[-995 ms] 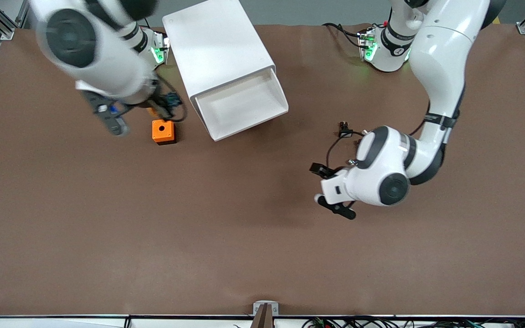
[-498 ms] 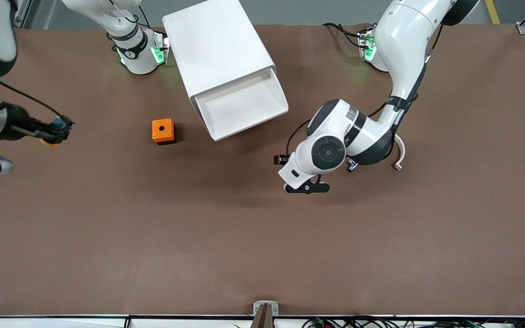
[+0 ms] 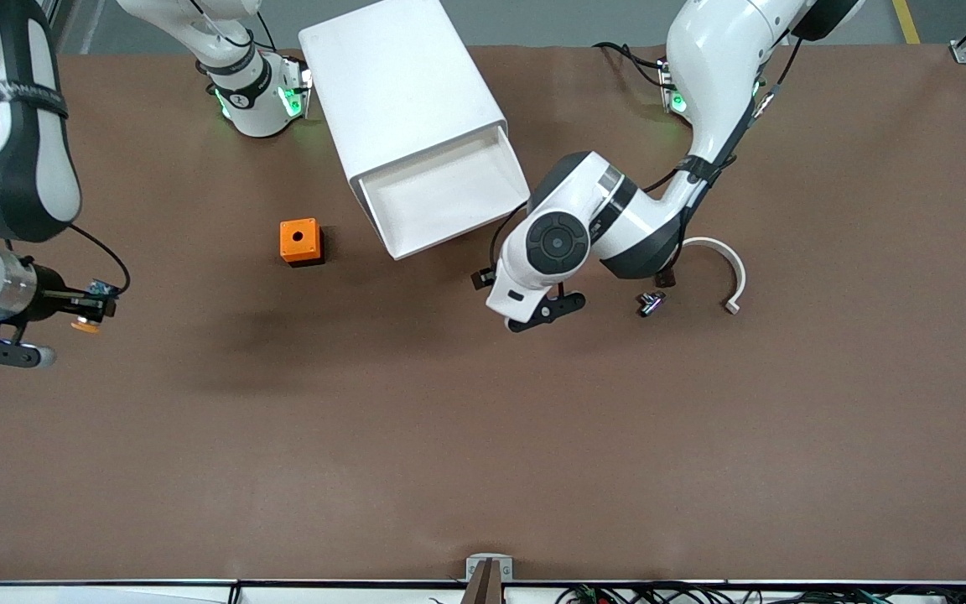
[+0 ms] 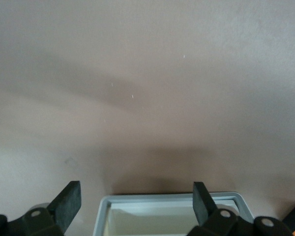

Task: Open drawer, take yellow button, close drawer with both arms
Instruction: 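Carry the button with the right gripper while the left gripper pushes the drawer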

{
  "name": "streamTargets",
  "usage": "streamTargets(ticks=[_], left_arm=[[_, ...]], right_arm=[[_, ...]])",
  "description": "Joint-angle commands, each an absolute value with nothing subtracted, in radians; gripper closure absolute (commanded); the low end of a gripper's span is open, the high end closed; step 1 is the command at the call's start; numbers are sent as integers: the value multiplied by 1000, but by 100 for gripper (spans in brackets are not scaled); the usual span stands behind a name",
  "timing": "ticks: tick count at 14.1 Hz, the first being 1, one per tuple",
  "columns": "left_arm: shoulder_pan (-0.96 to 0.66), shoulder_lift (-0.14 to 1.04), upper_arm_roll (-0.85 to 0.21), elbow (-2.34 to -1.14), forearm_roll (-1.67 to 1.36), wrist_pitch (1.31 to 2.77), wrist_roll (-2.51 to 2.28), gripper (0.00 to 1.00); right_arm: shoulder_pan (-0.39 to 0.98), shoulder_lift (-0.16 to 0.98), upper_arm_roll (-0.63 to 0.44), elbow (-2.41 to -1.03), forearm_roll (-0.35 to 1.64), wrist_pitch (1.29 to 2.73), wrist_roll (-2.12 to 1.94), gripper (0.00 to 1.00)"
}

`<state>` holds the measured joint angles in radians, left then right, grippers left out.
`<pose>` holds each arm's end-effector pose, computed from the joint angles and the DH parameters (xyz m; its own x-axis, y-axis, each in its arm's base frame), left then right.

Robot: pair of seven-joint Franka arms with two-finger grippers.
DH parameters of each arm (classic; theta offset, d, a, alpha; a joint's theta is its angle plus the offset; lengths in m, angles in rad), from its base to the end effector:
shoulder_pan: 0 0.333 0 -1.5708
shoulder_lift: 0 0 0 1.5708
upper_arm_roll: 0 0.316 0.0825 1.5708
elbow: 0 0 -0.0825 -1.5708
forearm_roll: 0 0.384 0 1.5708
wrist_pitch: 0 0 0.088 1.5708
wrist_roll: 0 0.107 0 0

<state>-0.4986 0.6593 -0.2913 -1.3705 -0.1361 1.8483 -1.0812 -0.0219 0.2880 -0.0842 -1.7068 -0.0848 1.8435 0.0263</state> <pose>0.5191 -0.4806 0.3322 0.8719 0.3535 -0.3388 0.3731 -0.9278 -0.0080 0.6199 -0.0687 0.4117 0.9830 -0.1082 -0.1484 -0.0932 -0.9901 0.1049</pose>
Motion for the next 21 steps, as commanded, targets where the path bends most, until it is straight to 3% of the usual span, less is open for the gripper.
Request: streamTargets(ticks=[1,11,18,20,21], left_arm=[[-555,646,-291,-1381,-144,1852,-1179,0],[-753,634,-291,-1381,-92,1896,-1460,0],[-837,632,-295,-1379,-63,1925,-1569,0],[-853,632,-296,-1379,-63,1951,-1598,0],[-860,632,-296,-1379,-63,1953,-1601,0]], right_arm=[[-87,346,-63,-1764,-106,1991,-105,82],[-196,607,-61,-1761,-94,2316,-302,81],[-209,644,-61,-1761,-91,2353,-279,78],[-213,644,-60,-1761,-91,2353,-281,62],[-212,643,-60,-1761,-91,2352,-281,31]])
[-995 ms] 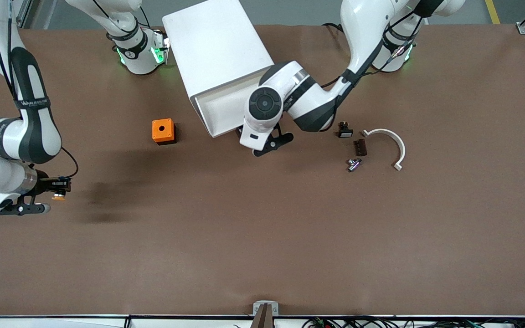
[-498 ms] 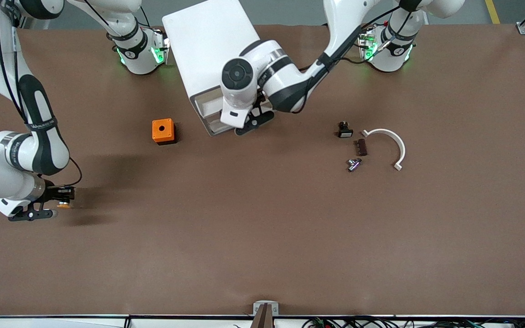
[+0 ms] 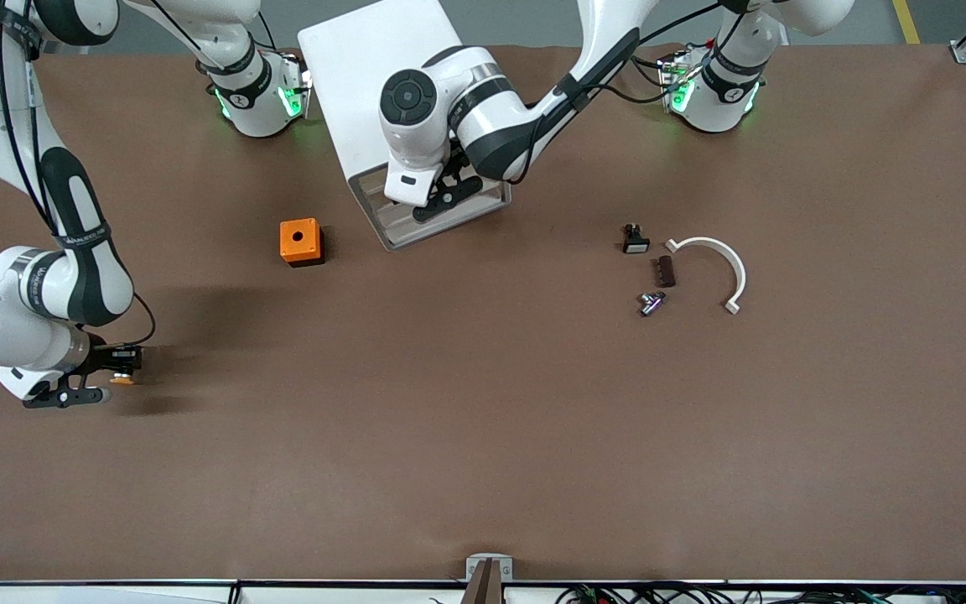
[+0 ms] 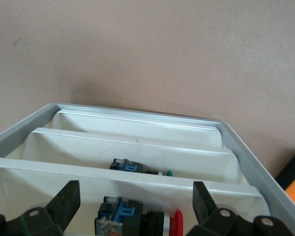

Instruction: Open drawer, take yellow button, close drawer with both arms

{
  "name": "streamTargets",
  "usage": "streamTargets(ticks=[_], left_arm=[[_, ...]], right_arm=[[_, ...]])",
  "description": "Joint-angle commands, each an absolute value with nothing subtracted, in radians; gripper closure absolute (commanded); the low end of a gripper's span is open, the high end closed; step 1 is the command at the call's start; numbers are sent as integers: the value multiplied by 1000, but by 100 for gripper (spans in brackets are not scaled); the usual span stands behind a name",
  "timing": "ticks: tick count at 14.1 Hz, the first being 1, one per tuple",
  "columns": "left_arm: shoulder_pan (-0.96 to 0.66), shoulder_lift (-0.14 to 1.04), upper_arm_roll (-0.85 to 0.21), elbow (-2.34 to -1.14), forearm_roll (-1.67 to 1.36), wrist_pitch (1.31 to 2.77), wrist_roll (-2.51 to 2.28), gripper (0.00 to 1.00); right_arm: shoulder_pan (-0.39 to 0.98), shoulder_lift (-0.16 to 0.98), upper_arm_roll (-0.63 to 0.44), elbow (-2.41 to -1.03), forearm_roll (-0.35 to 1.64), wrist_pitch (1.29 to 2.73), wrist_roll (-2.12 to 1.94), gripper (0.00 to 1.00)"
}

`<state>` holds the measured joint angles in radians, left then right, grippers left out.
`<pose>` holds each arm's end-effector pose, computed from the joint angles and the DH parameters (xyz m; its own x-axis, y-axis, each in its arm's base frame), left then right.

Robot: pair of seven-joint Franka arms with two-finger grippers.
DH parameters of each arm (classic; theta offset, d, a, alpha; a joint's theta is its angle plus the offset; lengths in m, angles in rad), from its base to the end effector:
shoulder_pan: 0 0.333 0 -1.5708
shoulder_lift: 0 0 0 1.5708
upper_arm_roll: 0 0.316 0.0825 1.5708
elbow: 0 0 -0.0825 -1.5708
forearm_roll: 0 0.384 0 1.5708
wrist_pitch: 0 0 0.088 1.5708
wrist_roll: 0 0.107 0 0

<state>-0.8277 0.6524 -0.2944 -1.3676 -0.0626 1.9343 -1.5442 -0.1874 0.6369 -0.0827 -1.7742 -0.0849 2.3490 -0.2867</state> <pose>0.3460 -0.6287 0.3433 0.8505 0.4713 -0.2336 0.4708 -0.8801 -0.0619 0.6304 -0.1718 0.1961 0.9918 0.0884 -0.0922 0.0961 -0.9919 0.0829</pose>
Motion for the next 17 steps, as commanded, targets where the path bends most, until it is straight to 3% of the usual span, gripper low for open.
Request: streamTargets(ticks=[1,4,17], left_arm=[[-865,632,-296,-1379,-63,1957,-1603,0],[-859,629,-293,-1379,-63,1960,-1585,0],[-439,529,-282,-1384,97,1893,-771,0]], right_arm=[[-212,640,-60,-1759,-91,2349,-281,3],[-210,592,-58,-1756,-91,2329,-279,0],[-69,138,-52,-1750,18,1738,46,0]])
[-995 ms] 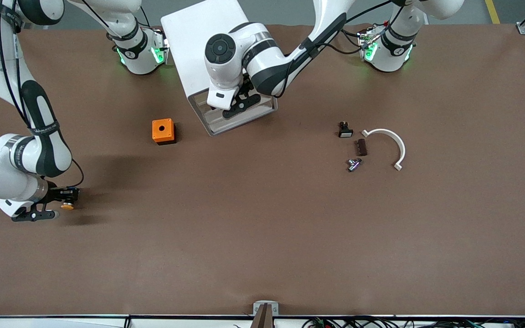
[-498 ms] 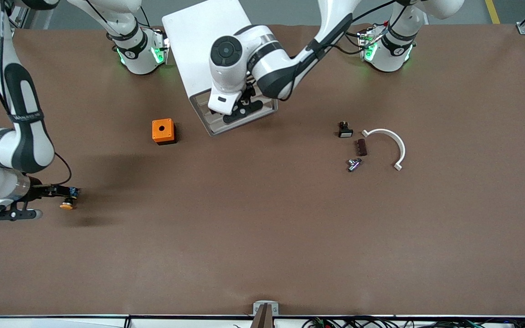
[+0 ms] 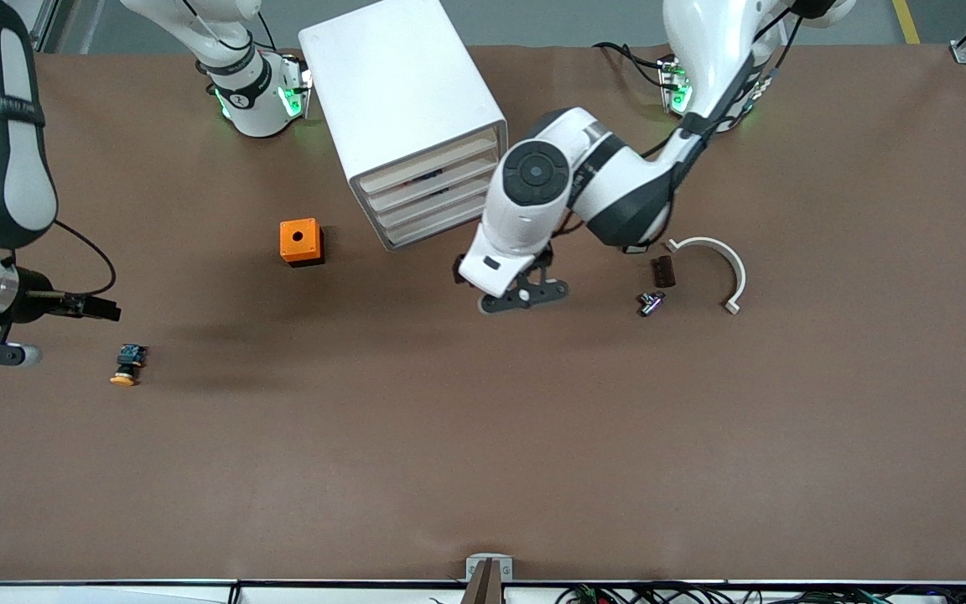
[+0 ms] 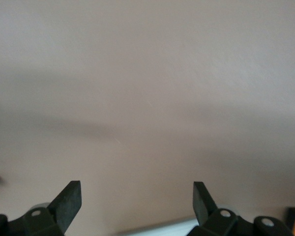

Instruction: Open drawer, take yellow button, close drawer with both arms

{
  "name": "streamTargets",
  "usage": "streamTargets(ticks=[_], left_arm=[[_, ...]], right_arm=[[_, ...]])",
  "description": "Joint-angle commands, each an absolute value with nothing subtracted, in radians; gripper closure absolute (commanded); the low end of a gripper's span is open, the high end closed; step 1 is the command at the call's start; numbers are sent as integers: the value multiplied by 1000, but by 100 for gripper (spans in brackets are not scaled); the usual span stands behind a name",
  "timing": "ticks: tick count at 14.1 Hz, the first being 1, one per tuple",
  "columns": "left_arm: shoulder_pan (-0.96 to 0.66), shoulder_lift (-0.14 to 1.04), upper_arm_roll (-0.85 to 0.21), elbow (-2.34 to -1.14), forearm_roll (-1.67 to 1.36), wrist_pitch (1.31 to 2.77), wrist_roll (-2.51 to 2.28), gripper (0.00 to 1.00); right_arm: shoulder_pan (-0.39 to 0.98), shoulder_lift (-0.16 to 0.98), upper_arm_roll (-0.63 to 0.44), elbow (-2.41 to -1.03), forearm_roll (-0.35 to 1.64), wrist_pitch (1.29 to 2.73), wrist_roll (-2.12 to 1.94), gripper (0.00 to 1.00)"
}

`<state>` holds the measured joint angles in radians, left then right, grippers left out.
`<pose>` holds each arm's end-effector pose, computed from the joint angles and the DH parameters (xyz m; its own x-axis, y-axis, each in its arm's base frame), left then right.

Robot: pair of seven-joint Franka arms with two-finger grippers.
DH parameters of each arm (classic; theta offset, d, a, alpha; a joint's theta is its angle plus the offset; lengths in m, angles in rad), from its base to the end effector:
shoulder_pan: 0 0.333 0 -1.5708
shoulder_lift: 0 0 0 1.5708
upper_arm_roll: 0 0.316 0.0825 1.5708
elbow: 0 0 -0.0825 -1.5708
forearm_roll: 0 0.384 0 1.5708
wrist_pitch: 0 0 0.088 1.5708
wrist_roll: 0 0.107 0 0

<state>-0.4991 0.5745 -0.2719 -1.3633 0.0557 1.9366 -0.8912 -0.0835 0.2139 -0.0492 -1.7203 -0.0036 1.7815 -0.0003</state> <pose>0.5428 -0.4670 0.3965 0.9881 0.1408 -0.0618 0.1452 -0.9867 0.0730 0.6015 -0.0787 0.4459 0.9798 -0.1302 -0.1519 -0.1296 -0.9915 0.0138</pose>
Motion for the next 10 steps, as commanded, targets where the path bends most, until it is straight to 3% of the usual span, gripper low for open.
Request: streamTargets(ticks=[1,10], left_arm=[[-405,523,-282,-1385,97,1884,-682,0],[-102,408,-284,-1384,136,1787,-212,0]], right_arm=[[-63,106,-51,-1750,21,1706,69,0],[-49,51,-49,-1537,21,1430,115,0]])
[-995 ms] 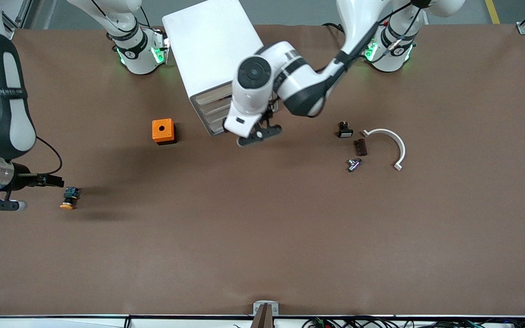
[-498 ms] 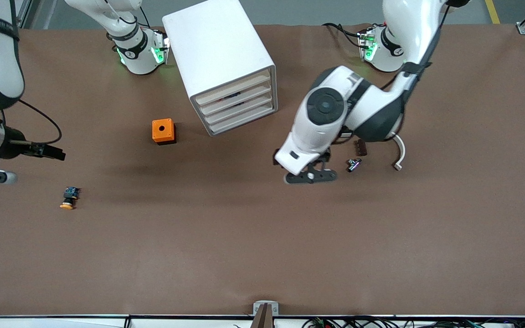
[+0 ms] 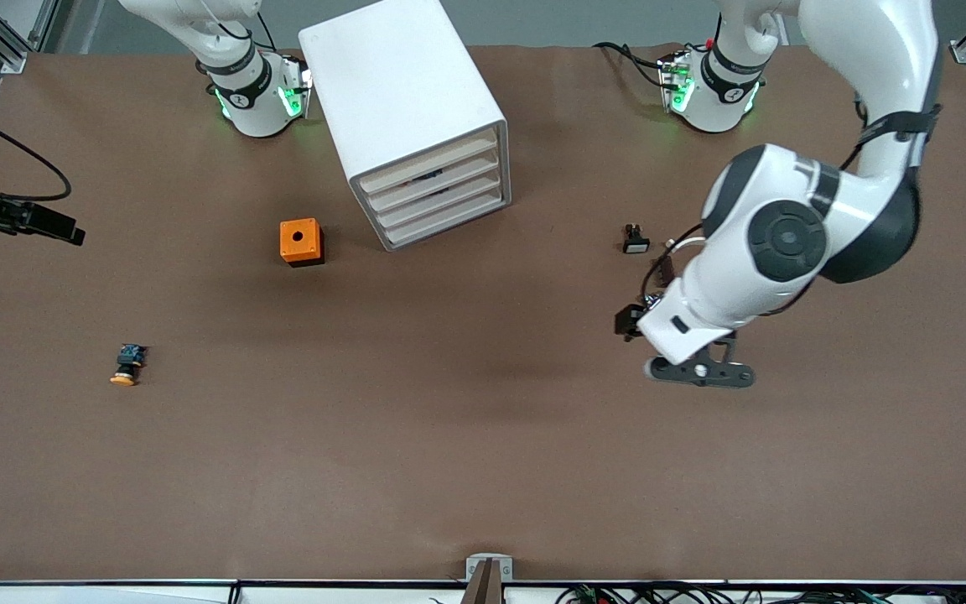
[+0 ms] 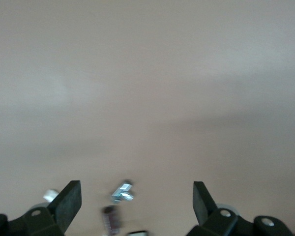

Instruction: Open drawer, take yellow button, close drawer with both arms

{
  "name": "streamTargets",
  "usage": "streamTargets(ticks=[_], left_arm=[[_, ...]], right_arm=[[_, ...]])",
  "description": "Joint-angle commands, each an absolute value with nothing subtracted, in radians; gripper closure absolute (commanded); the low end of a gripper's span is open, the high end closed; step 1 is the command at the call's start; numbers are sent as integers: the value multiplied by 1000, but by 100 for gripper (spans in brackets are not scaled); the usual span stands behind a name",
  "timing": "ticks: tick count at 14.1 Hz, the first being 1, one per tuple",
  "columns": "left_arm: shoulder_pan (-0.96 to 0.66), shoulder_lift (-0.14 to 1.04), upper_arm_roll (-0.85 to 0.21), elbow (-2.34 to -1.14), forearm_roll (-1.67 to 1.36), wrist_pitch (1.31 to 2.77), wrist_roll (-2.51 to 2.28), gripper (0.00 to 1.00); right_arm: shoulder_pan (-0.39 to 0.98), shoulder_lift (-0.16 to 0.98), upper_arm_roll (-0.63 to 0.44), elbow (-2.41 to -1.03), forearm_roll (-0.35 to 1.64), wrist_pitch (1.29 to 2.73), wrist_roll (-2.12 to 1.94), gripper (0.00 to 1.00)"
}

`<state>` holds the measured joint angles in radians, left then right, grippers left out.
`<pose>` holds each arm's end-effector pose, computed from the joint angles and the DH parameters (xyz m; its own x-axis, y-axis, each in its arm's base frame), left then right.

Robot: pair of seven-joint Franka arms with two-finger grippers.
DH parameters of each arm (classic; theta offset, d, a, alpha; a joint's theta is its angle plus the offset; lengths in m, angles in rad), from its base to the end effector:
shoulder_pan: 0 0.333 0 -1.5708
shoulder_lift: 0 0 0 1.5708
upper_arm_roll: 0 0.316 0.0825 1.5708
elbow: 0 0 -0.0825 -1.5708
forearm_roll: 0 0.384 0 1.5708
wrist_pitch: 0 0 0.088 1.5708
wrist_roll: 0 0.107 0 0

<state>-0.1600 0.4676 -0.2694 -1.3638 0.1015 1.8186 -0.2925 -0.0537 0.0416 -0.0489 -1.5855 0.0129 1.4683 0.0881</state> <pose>0.6474 -0.2493 0.4592 0.9911 -0.1334 -0.0029 -0.1333 -0.9908 0.0219 0.5509 -0.0547 0.5865 0.9695 -0.1872 -0.1584 -0.1891 -0.9819 0.0031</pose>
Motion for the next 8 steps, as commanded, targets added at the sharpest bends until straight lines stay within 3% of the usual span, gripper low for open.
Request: streamTargets(ticks=[1,3,6,8], left_arm=[[-88,388,-281,-1384,137,1761,-172,0],[-52,335,-253,-1382,135,1701,-108,0],[-149,255,-43,-1384,88,1645,-45,0],[-135,220,-21,-1390,54,1626,-46,0]], right_arm=[[-49,51,-48,-1513,21,1427,115,0],[-48,52,-48,-1464,21,1420,101,0],[-48,58,-41,-1411,21,1430,100,0],[-48,61,-41,-1411,18,1433,100,0]])
